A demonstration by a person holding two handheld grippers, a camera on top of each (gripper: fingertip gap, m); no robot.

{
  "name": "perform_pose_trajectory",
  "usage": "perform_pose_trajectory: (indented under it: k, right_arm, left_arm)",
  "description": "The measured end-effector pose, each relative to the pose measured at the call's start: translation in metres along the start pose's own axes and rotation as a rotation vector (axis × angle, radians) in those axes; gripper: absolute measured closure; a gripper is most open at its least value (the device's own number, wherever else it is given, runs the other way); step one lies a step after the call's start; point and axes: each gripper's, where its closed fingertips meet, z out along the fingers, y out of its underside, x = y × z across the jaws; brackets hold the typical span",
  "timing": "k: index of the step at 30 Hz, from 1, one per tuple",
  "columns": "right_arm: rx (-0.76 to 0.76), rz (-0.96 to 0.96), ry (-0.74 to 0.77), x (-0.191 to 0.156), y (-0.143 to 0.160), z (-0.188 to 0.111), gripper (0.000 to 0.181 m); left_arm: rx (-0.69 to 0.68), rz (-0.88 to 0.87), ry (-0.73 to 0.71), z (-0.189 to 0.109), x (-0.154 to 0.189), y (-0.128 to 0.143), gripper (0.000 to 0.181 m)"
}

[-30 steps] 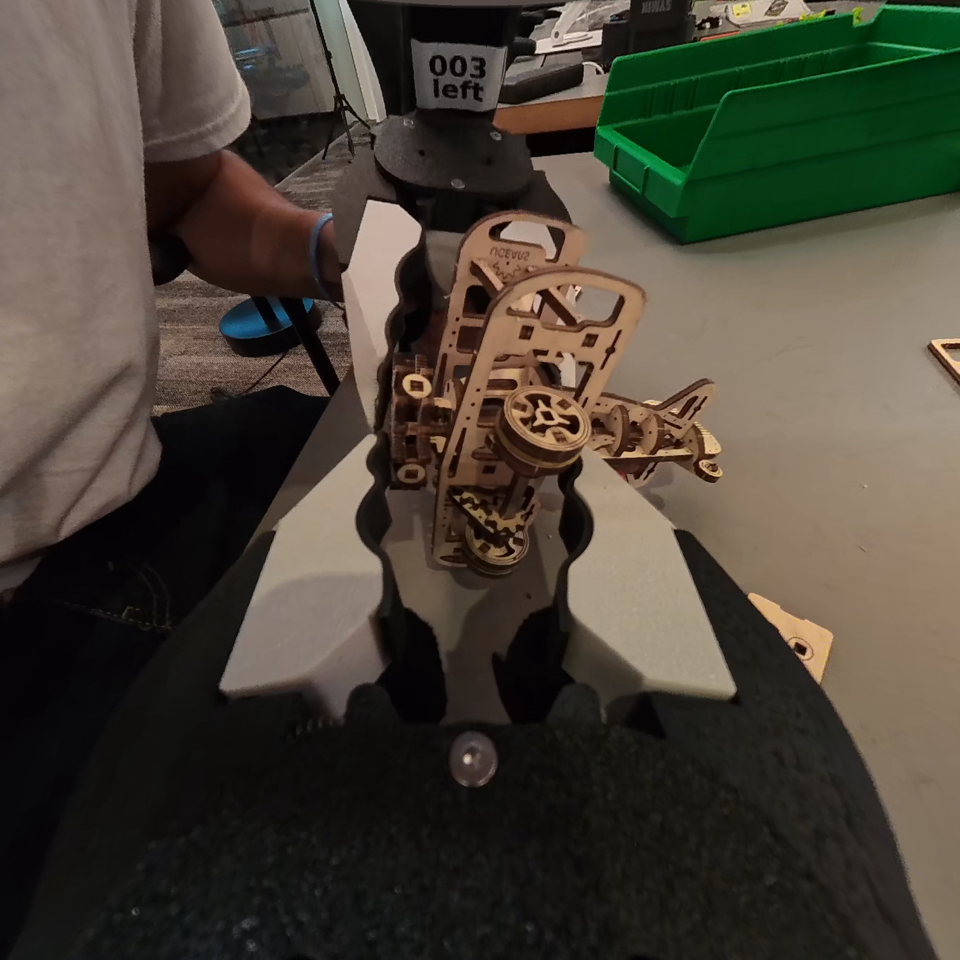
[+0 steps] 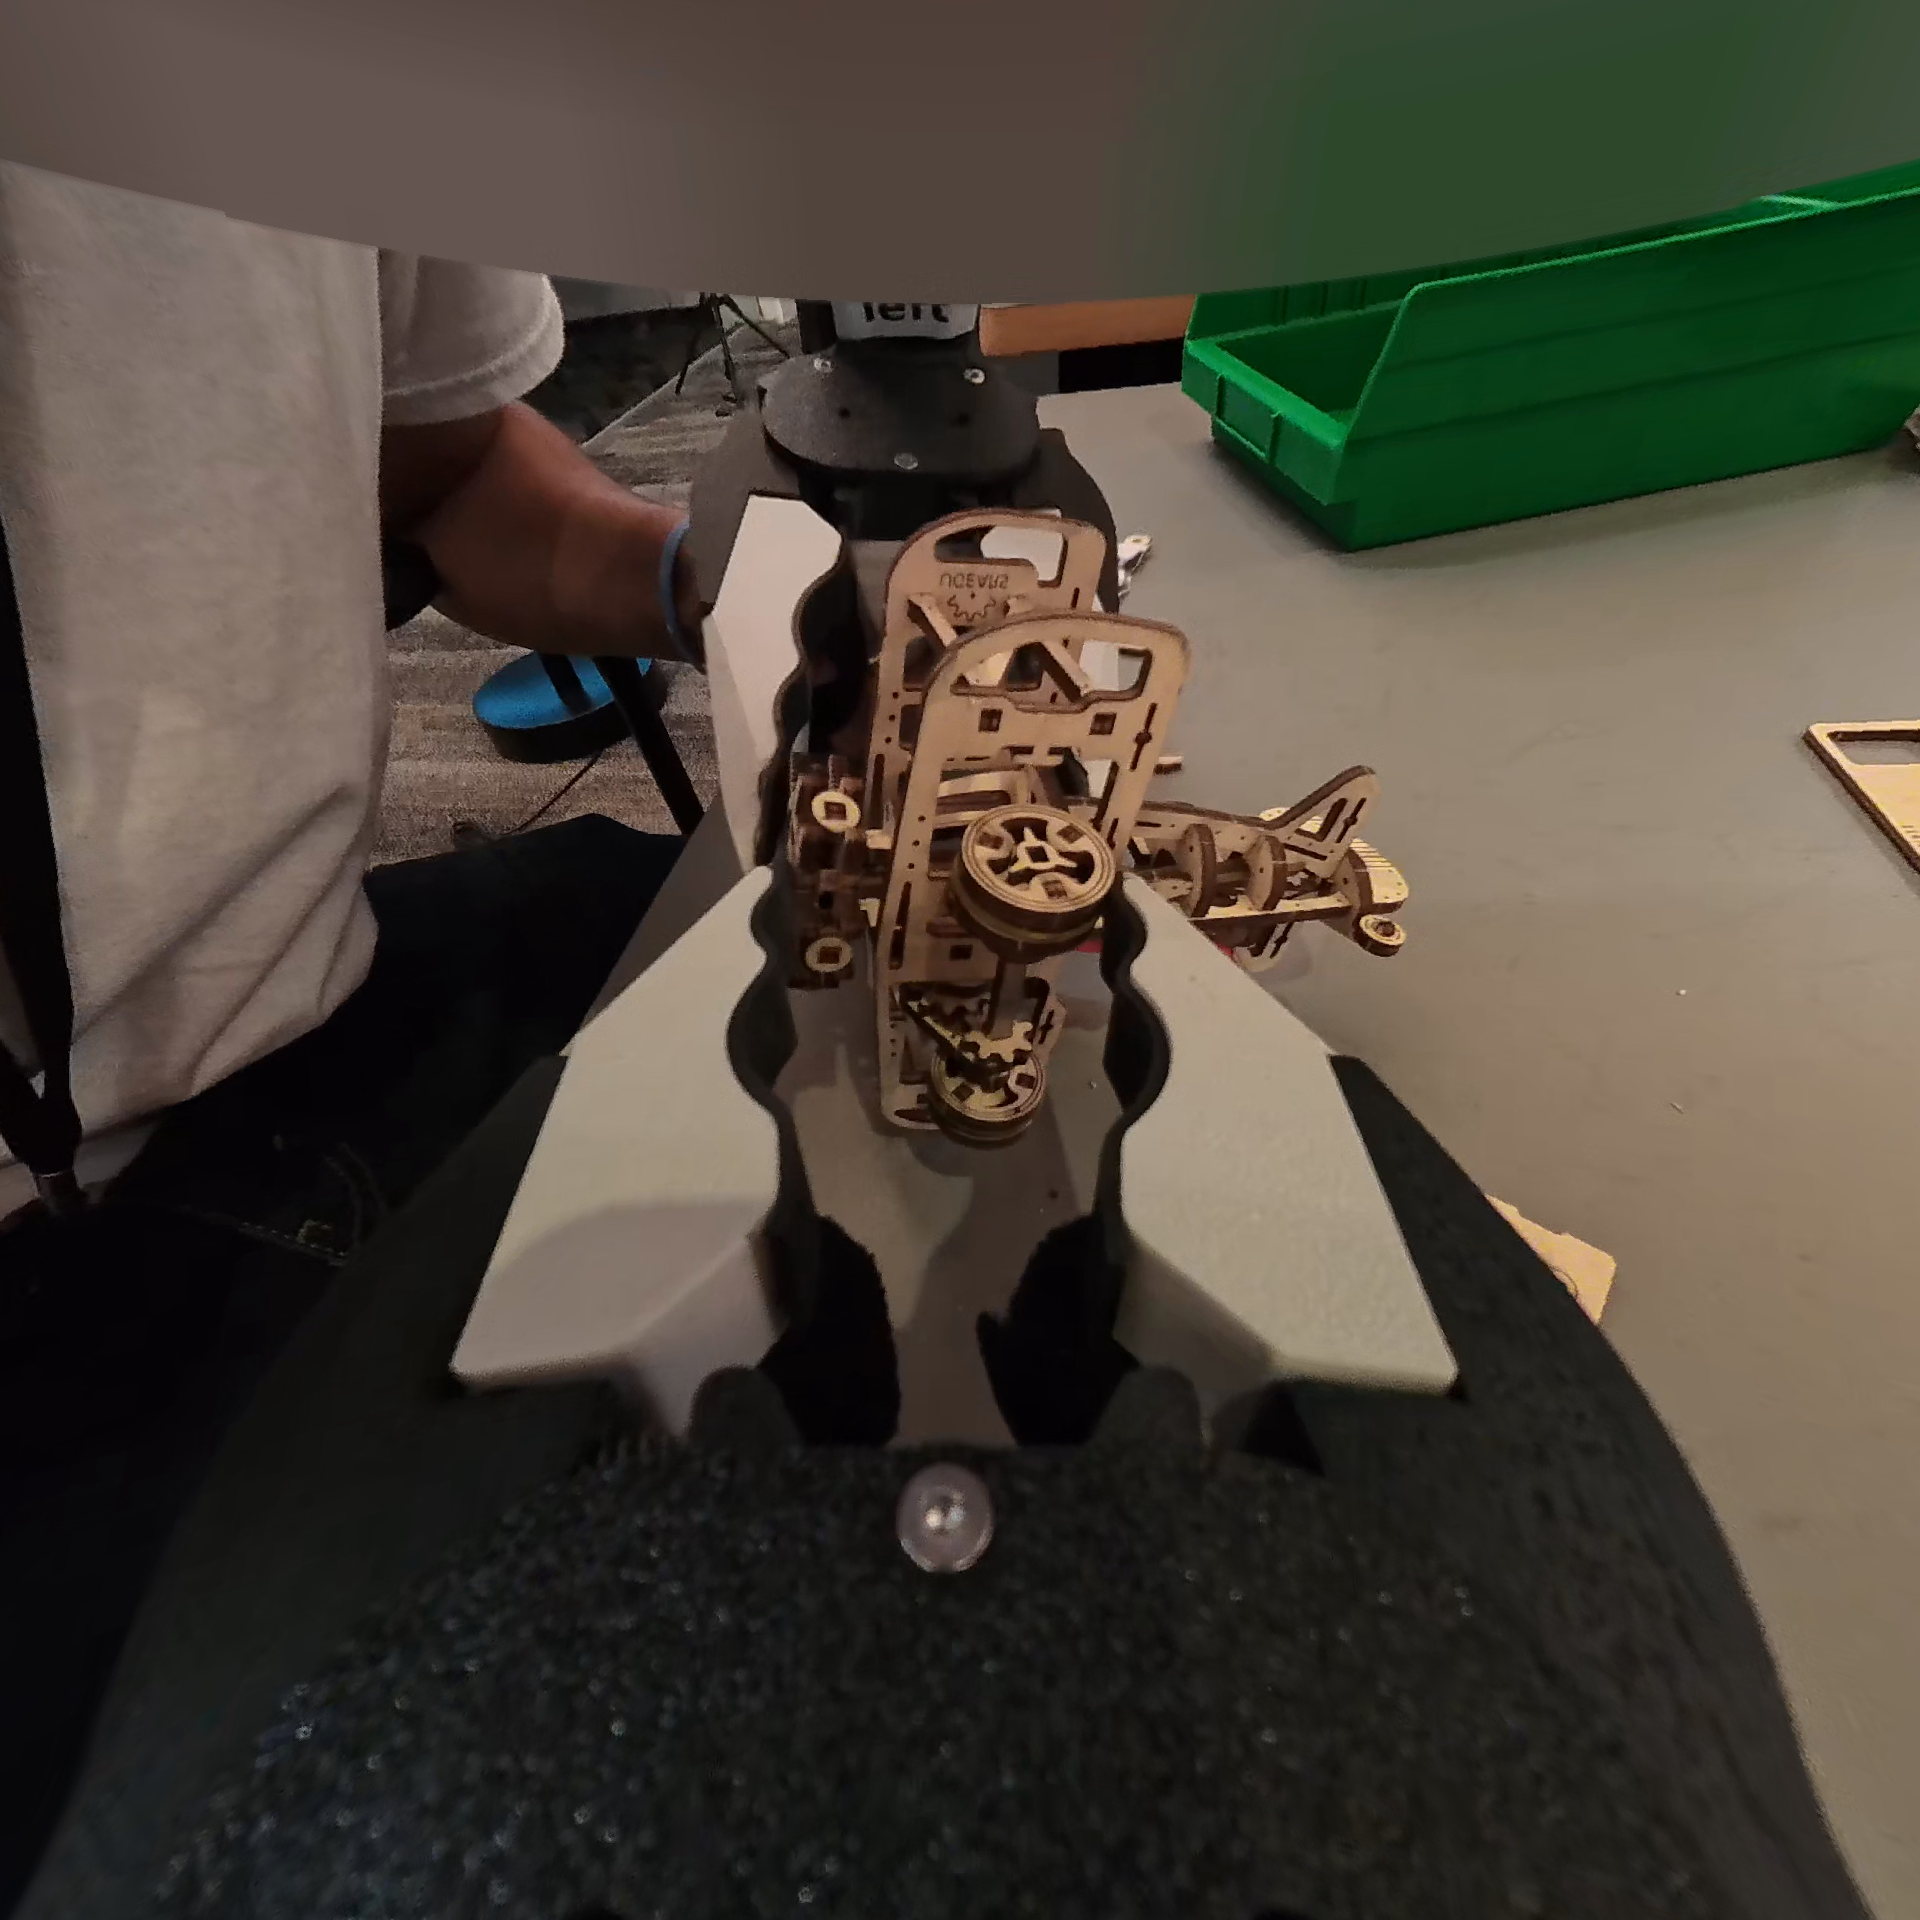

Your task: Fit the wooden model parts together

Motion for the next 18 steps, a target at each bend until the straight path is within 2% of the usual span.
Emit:
perform_pose_trajectory:
  k: [11, 18]
  right_arm:
    - [0.016, -0.043, 0.018, -0.0001, 0.0011, -0.0002, 0.123]
    - [0.019, 0.023, 0.006, 0.0008, -0.0002, 0.0003, 0.120]
  left_arm:
    - [0.008, -0.018, 0.009, 0.0002, -0.0007, -0.0012, 0.117]
    - [0.005, -0.031, 0.013, -0.0007, -0.0030, -0.0012, 0.120]
